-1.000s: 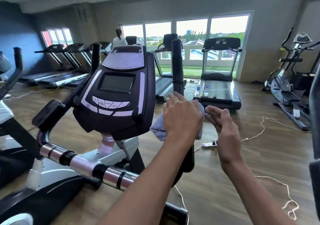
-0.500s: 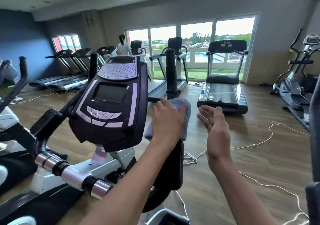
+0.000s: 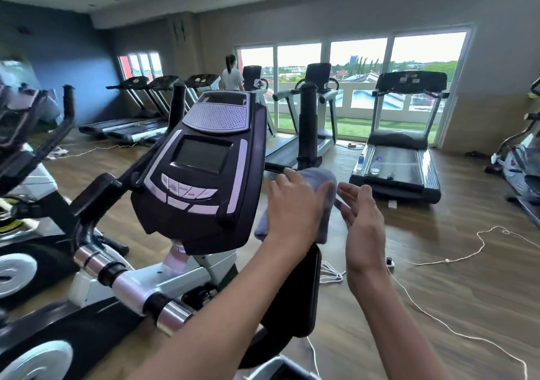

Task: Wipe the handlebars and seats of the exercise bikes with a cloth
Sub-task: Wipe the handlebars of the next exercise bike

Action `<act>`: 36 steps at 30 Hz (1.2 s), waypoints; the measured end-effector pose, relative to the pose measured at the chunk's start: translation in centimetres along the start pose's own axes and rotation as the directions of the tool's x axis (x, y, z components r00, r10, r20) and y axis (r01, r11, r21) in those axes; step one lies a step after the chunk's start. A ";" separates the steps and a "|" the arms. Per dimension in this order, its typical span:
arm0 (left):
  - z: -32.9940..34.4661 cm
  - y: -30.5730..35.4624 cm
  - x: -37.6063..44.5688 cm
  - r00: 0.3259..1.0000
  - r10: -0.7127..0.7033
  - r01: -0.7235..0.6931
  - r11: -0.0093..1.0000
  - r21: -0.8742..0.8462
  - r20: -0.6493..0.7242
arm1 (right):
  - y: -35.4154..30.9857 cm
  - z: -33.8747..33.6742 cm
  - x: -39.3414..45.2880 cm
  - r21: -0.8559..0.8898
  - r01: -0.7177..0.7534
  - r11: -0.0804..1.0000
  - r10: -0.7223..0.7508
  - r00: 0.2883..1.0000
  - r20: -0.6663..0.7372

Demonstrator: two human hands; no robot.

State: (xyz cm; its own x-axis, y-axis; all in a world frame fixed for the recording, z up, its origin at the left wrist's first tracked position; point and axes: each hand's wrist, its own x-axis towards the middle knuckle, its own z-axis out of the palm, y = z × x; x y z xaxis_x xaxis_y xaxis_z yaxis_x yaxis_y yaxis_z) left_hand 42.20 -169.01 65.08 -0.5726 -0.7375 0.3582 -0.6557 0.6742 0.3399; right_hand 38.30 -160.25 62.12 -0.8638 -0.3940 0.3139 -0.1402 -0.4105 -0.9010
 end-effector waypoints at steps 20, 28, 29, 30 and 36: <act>-1.2 -2.3 -0.3 0.999 0.015 -0.004 0.964 -0.265 0.039 | 2.6 -0.7 -0.9 -0.031 -0.053 0.998 0.054 0.998 0.032; -4.3 -0.7 -6.9 0.826 0.145 -0.459 0.735 -0.500 -0.545 | 2.4 -4.3 0.0 0.040 -0.106 0.994 0.108 0.992 -0.071; -4.1 -0.2 -9.0 0.807 0.202 -0.521 0.686 -0.509 -0.554 | 2.7 -4.6 -0.1 0.039 -0.134 0.990 0.137 0.988 -0.074; -3.4 0.2 -11.1 0.802 0.261 -0.558 0.649 -0.517 -0.538 | 2.9 -5.0 -0.1 0.034 -0.165 0.986 0.167 0.983 -0.081; 5.3 -1.7 -19.9 0.657 0.627 -0.753 0.514 -0.411 -0.419 | 3.7 -8.5 -0.9 -0.083 -0.351 0.933 0.353 0.936 0.005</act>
State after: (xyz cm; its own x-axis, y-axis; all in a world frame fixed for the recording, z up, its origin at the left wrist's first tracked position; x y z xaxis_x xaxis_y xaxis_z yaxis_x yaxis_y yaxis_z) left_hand 52.10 -155.69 52.81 -0.5813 -0.0449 0.8124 0.2962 0.9183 0.2627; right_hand 34.48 -154.41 55.94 -0.8554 -0.5176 -0.0225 0.1322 -0.1760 -0.9755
